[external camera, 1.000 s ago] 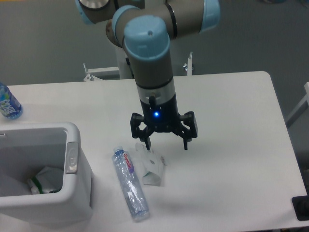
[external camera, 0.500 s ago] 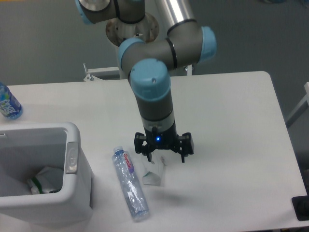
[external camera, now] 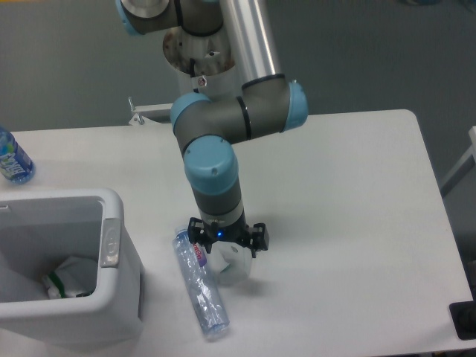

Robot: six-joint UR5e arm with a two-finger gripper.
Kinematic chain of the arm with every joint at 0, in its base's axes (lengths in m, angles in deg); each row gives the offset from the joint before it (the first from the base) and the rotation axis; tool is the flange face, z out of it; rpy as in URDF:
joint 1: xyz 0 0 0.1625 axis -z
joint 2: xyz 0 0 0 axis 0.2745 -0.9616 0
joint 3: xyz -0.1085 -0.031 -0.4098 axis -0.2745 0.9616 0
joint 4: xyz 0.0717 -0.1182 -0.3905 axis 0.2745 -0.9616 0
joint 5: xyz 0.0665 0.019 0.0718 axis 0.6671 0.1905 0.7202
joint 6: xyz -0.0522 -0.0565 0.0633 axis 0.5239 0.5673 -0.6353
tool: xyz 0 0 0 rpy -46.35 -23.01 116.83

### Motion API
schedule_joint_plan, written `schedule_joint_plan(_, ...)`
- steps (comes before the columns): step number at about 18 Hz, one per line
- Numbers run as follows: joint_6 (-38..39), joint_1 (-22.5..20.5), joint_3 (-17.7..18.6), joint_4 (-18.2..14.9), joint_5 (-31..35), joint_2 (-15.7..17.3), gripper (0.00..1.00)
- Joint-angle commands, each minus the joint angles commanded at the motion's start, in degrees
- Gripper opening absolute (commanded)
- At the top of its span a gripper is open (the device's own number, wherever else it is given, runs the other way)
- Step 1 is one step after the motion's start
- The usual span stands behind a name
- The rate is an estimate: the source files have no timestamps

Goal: Place the trash in the trash can
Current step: 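Lower the gripper onto the small white crumpled paper piece and close, then lift the white paper piece and carry it over the white bin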

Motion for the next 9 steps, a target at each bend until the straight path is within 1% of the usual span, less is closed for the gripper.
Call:
schedule_joint_plan(1, 0.0, 0.0, 0.0, 0.0, 0.0, 0.0, 0.95)
schedule_joint_plan(2, 0.0, -0.1, 0.0, 0.0, 0.1, 0.1, 0.77)
schedule_joint_plan(3, 0.1, -0.1, -0.1, 0.0, 0.1, 0.2, 0.57)
schedule_joint_plan(5, -0.1, -0.2, -0.1, -0.1, 0.1, 0.5, 0.26)
schedule_joint_plan(6, -0.4, -0.3, -0.1, 0.0, 0.1, 0.6, 0.15)
schedule_joint_plan(7, -0.4, -0.6, -0.4, -0.1, 0.2, 0.6, 0.01)
schedule_joint_plan(9, -0.5, -2.7, -0.6, -0.2, 0.0, 1.1, 0.00)
